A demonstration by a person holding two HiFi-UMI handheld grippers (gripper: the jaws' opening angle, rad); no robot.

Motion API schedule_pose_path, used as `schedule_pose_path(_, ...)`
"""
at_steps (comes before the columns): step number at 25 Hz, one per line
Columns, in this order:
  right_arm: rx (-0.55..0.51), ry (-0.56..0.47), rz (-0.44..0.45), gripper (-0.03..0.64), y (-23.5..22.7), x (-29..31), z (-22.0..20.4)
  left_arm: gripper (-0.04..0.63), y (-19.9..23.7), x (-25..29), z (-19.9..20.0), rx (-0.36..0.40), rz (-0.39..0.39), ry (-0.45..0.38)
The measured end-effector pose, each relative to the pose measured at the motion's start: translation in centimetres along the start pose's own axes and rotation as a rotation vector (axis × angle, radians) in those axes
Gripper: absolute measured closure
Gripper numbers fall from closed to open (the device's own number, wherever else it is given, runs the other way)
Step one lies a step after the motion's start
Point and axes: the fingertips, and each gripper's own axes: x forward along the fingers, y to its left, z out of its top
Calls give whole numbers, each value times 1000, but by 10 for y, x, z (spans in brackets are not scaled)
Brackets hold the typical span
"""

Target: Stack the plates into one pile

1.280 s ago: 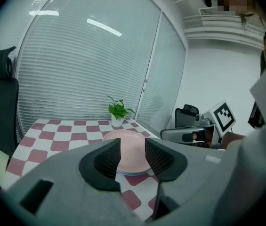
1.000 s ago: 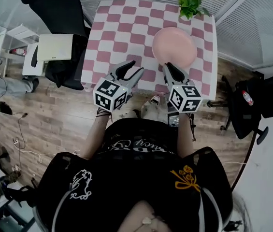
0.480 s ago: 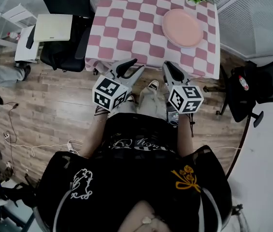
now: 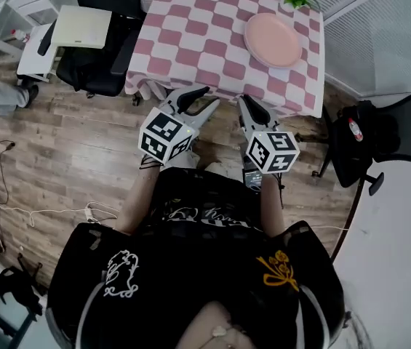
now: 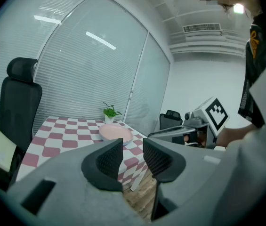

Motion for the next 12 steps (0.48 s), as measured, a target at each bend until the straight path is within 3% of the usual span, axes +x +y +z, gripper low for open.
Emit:
schedule_pose_path(6, -14, 15, 11, 571, -5, -36, -18, 453, -27, 5, -5, -10, 19, -2)
schedule_pose_path(12, 2, 16, 7, 578, -30, -97, -37, 453, -91, 21, -15, -14, 13, 17)
